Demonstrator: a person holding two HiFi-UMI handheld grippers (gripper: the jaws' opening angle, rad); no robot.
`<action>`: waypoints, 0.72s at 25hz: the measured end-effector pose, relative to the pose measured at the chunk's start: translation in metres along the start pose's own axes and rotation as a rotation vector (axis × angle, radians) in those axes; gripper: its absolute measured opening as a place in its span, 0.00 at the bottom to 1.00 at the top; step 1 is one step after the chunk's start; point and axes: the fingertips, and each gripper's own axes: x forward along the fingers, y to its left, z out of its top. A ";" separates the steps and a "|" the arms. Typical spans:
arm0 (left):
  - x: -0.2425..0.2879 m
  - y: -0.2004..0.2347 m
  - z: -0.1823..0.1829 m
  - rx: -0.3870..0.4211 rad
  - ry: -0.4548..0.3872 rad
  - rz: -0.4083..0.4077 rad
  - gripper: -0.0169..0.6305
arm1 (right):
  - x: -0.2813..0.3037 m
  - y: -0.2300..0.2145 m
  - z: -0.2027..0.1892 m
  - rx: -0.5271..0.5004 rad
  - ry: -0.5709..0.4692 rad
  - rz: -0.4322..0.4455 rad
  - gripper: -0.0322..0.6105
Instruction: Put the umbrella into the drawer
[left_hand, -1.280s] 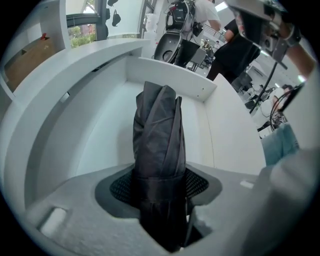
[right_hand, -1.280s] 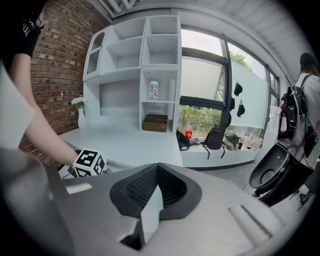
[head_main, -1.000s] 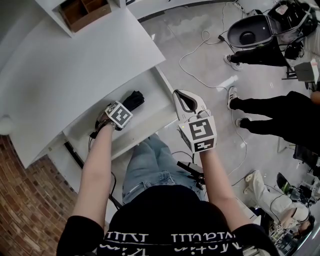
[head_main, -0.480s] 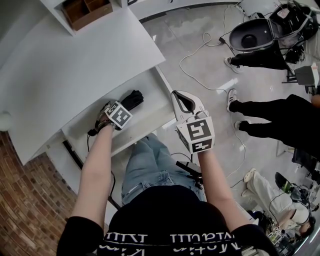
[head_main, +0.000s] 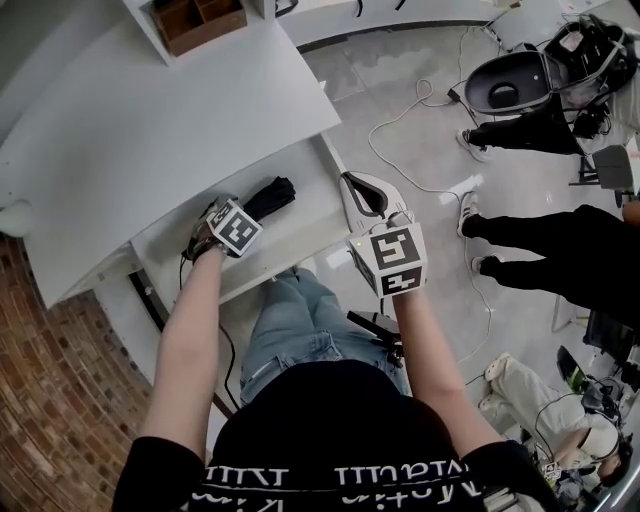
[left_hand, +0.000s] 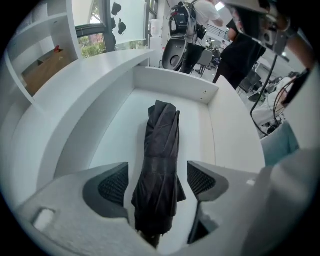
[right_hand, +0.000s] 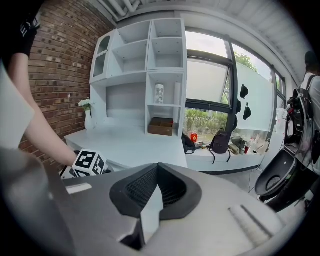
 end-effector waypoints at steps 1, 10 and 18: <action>-0.005 0.001 0.000 -0.005 -0.008 0.006 0.59 | 0.000 0.002 0.004 -0.005 -0.009 0.006 0.07; -0.053 0.005 -0.006 -0.023 -0.080 0.088 0.59 | -0.016 0.023 0.030 -0.040 -0.073 0.037 0.07; -0.094 0.014 -0.004 -0.038 -0.164 0.154 0.59 | -0.020 0.033 0.050 -0.061 -0.125 0.055 0.07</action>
